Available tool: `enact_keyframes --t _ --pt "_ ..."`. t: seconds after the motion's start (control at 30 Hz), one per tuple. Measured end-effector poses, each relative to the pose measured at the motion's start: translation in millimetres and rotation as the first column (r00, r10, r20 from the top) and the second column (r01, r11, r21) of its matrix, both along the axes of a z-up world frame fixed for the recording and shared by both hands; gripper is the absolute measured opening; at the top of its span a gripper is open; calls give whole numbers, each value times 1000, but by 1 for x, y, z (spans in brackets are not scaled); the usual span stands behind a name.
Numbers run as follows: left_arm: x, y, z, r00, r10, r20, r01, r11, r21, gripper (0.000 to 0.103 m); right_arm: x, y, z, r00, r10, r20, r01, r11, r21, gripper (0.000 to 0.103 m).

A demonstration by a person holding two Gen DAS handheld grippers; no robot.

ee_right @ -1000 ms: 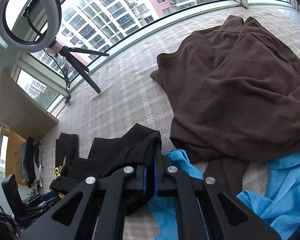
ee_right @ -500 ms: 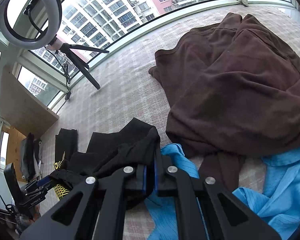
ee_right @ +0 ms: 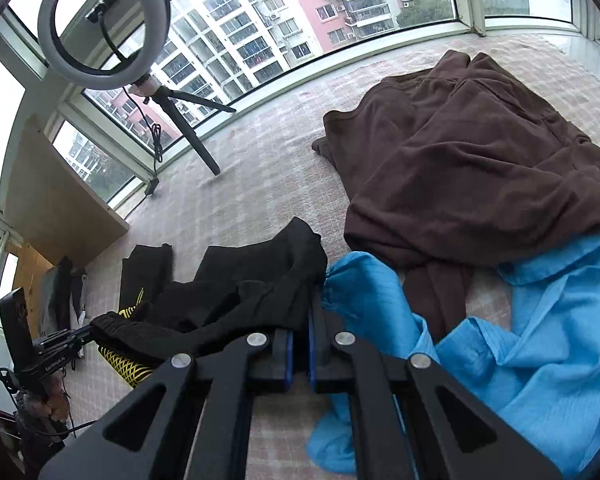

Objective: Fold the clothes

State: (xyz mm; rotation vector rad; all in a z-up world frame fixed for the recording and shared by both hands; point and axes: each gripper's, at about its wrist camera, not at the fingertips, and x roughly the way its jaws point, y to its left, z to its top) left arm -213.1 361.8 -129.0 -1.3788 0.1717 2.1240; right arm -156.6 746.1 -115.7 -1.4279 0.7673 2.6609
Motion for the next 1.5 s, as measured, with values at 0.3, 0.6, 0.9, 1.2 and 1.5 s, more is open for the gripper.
enact_keyframes --t 0.3,0.6,0.9,1.2,1.5 --pt "55 -127 155 970 -28 -242 68 985 158 3 85 -89 136 958 36 -285 -24 999 43 5" --pt "108 -211 250 915 -164 -369 197 979 53 4 181 -178 234 874 112 -473 -114 993 26 5" --pt "-24 -112 31 988 -152 29 155 969 -192 4 74 -156 37 999 7 -44 -9 999 -35 5" --pt "-38 -101 -49 994 30 101 1 957 -289 17 17 -136 -84 979 56 197 -51 998 -30 5" --pt "-45 -80 -53 982 79 170 -33 965 -261 32 -58 -117 -100 953 144 266 -141 990 -30 6"
